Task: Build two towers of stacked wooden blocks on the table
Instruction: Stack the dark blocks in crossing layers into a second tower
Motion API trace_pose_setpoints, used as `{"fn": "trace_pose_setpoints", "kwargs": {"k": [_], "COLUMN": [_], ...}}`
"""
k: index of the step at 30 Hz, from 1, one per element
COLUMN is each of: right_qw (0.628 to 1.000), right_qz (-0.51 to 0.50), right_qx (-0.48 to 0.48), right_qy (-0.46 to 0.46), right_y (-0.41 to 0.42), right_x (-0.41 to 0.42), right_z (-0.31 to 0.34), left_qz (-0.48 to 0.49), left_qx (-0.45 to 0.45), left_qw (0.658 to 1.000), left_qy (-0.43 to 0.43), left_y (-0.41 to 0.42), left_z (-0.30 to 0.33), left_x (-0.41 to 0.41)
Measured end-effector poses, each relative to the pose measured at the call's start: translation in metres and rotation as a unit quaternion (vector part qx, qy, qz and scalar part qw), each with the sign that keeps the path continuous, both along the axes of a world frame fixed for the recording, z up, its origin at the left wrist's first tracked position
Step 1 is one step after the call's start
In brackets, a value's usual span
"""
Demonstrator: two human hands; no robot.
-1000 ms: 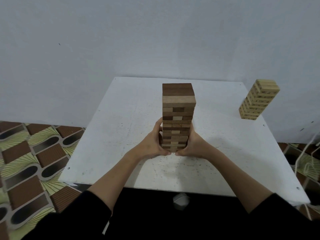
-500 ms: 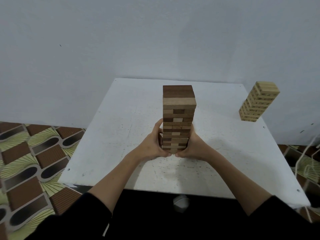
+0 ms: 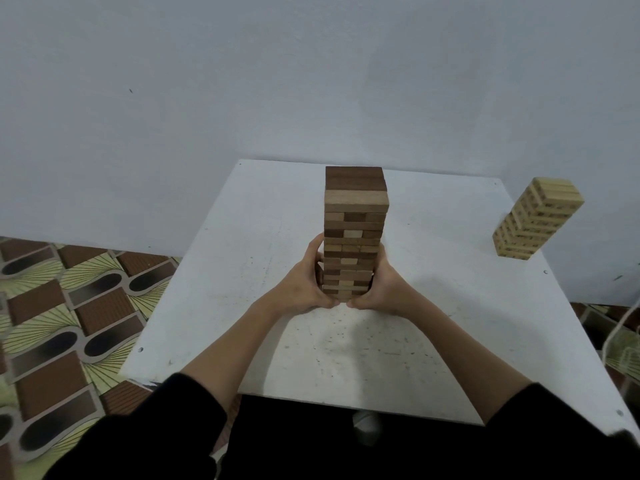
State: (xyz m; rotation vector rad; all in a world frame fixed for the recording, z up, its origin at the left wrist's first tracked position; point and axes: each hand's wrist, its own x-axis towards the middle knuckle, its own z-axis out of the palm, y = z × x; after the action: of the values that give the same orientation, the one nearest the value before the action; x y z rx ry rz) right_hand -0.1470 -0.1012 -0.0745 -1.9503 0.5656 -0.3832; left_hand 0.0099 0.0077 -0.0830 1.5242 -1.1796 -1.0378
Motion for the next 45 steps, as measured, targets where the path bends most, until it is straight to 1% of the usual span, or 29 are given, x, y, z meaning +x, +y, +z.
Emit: {"fn": "trace_pose_setpoints", "kwargs": {"k": [10, 20, 27, 35, 39, 42, 45], "right_qw": [1.000, 1.000, 0.998, 0.998, 0.998, 0.996, 0.993], "right_qz": [0.017, -0.002, 0.019, 0.027, 0.022, 0.015, -0.017], "right_qx": [-0.007, -0.006, -0.054, -0.049, -0.023, -0.013, -0.003], "right_qy": [-0.011, 0.000, 0.013, 0.041, 0.058, 0.084, 0.115], "right_y": [-0.038, -0.070, -0.080, -0.081, -0.080, -0.076, -0.072], "right_x": [0.053, 0.100, 0.117, 0.118, 0.115, 0.111, 0.104], "right_z": [-0.004, -0.008, -0.005, -0.006, -0.003, 0.001, 0.004], "left_qz": [0.011, 0.005, 0.000, -0.003, 0.011, 0.045, 0.070], "left_qx": [-0.005, -0.007, 0.001, -0.004, 0.023, 0.063, 0.090], "left_qw": [1.000, 0.999, 0.997, 0.996, 0.995, 0.987, 0.982], "left_qy": [-0.028, -0.052, -0.076, -0.087, -0.097, -0.137, -0.150], "left_y": [-0.033, -0.065, -0.076, -0.077, -0.072, -0.066, -0.055], "left_z": [0.007, 0.007, 0.006, 0.005, 0.010, 0.012, 0.012], "left_x": [0.049, 0.095, 0.114, 0.114, 0.111, 0.107, 0.103]}}
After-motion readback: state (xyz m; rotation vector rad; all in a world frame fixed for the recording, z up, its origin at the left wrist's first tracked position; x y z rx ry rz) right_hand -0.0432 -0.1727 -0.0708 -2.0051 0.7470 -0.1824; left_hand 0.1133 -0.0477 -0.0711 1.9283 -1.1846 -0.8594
